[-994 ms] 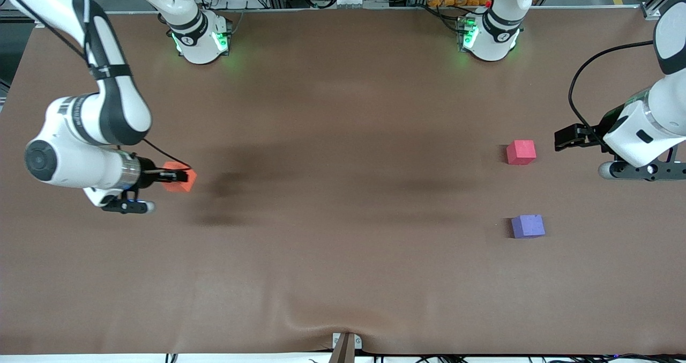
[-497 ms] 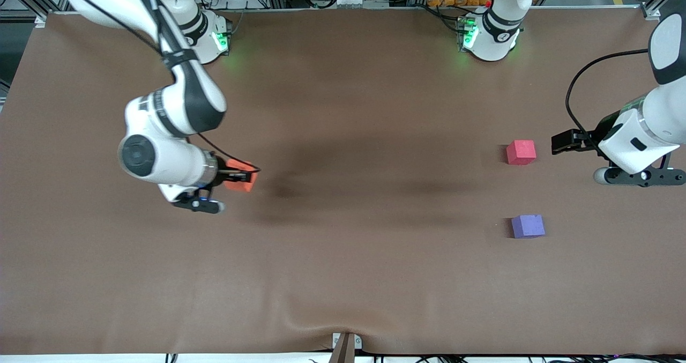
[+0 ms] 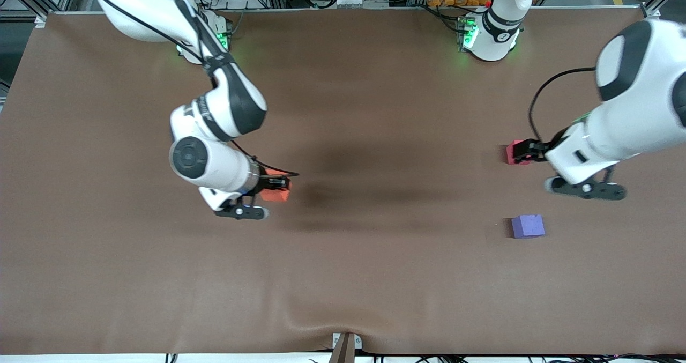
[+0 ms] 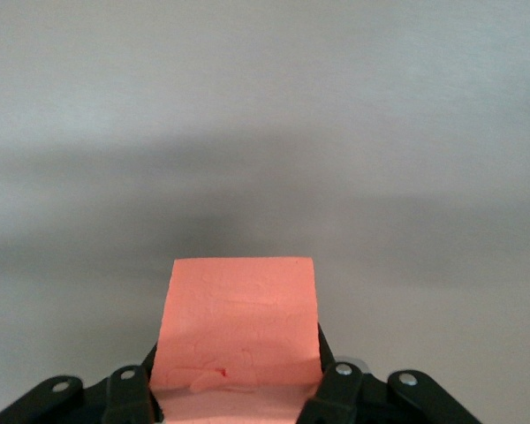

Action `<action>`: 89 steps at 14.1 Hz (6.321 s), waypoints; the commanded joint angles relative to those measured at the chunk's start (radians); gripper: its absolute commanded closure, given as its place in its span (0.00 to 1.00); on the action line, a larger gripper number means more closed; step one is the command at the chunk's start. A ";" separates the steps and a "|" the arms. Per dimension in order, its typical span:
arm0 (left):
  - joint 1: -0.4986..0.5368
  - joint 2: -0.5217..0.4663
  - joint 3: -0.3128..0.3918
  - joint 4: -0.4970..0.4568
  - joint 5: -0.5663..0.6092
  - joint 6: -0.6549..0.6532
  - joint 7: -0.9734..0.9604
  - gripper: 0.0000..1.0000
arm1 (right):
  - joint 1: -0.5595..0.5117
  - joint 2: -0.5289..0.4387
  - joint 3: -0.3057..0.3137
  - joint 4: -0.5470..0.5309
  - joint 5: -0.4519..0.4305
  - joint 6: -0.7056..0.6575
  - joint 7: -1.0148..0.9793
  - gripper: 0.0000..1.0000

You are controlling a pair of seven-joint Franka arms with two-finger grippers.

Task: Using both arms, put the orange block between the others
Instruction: 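Carry the orange cube toward mid-table while the left gripper nears the pink cube, then set the orange cube down and open the right gripper, then grasp the orange cube with the left gripper, then carry the orange cube with the left gripper while the right gripper retracts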

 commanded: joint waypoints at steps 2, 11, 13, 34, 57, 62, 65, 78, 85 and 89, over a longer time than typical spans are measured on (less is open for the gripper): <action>-0.043 0.045 0.004 0.015 -0.008 0.025 -0.004 0.00 | 0.068 0.064 -0.009 0.051 0.020 0.052 0.044 1.00; -0.039 0.050 0.004 0.017 -0.012 0.043 -0.001 0.00 | 0.235 0.142 -0.012 0.084 -0.014 0.185 -0.040 1.00; -0.042 0.050 0.004 0.017 -0.012 0.050 -0.001 0.00 | 0.241 0.194 -0.012 0.153 -0.016 0.184 -0.051 1.00; 0.044 0.001 0.013 0.008 -0.049 0.063 0.029 0.00 | 0.333 0.308 -0.017 0.189 -0.238 0.178 0.019 0.00; -0.454 0.344 0.030 0.017 0.100 0.431 -0.783 0.00 | -0.016 -0.019 -0.015 0.181 -0.232 -0.359 -0.298 0.00; -0.514 0.409 0.029 0.017 0.092 0.528 -0.957 0.00 | -0.069 -0.089 -0.015 0.111 -0.232 -0.373 -0.303 0.00; -0.552 0.446 0.030 0.017 0.097 0.611 -1.050 0.00 | -0.093 -0.112 -0.015 0.094 -0.232 -0.376 -0.303 0.00; -0.591 0.507 0.036 0.015 0.106 0.692 -1.132 0.00 | -0.157 -0.154 -0.017 0.068 -0.232 -0.388 -0.352 0.00; -0.605 0.525 0.041 0.015 0.110 0.694 -1.138 0.00 | -0.245 -0.231 -0.017 -0.023 -0.231 -0.399 -0.367 0.00; -0.619 0.547 0.058 0.015 0.141 0.694 -1.147 0.07 | -0.282 -0.280 -0.017 -0.025 -0.232 -0.451 -0.367 0.00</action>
